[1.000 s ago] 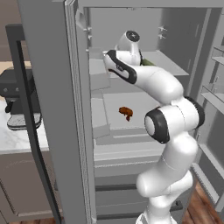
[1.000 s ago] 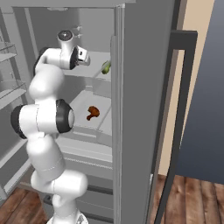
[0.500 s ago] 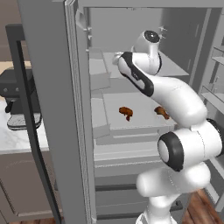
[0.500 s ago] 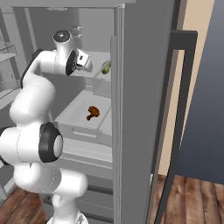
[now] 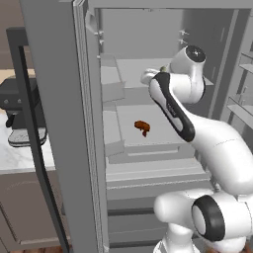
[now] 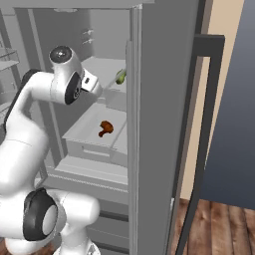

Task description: Gather the carrot and cucumber from the fridge and place them on a tray on the dining counter. Then gather the chicken drumsticks from the fridge and place them on the other tray.

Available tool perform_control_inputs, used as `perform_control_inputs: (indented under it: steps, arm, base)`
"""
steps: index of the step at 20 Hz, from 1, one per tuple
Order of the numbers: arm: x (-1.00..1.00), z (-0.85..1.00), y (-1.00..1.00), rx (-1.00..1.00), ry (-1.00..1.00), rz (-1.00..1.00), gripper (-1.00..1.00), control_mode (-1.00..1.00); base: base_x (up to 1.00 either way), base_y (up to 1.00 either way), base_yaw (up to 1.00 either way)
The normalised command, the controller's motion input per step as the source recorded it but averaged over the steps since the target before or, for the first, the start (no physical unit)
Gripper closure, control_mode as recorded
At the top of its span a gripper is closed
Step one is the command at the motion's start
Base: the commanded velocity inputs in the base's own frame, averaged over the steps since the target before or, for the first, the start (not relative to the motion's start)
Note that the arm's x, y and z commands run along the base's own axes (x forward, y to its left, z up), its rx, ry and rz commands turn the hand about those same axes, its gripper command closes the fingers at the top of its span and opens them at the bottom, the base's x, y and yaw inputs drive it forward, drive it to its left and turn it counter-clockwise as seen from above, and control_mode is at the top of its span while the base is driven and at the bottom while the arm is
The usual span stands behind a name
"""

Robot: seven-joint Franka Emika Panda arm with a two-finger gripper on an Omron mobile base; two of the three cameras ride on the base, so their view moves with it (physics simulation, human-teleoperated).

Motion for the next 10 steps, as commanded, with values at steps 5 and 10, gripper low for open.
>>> perform_control_inputs:
  steps: [5, 10]
  arm:
    - [-1.00, -0.07, 0.00, -0.06, 0.19, -0.13, 1.00, -1.00]
    - [-1.00, -0.42, -0.04, -0.02, 0.09, -0.05, 1.00, -1.00]
  base:
    - [0.00, 0.00, 0.00]
    - [0.00, 0.00, 0.00]
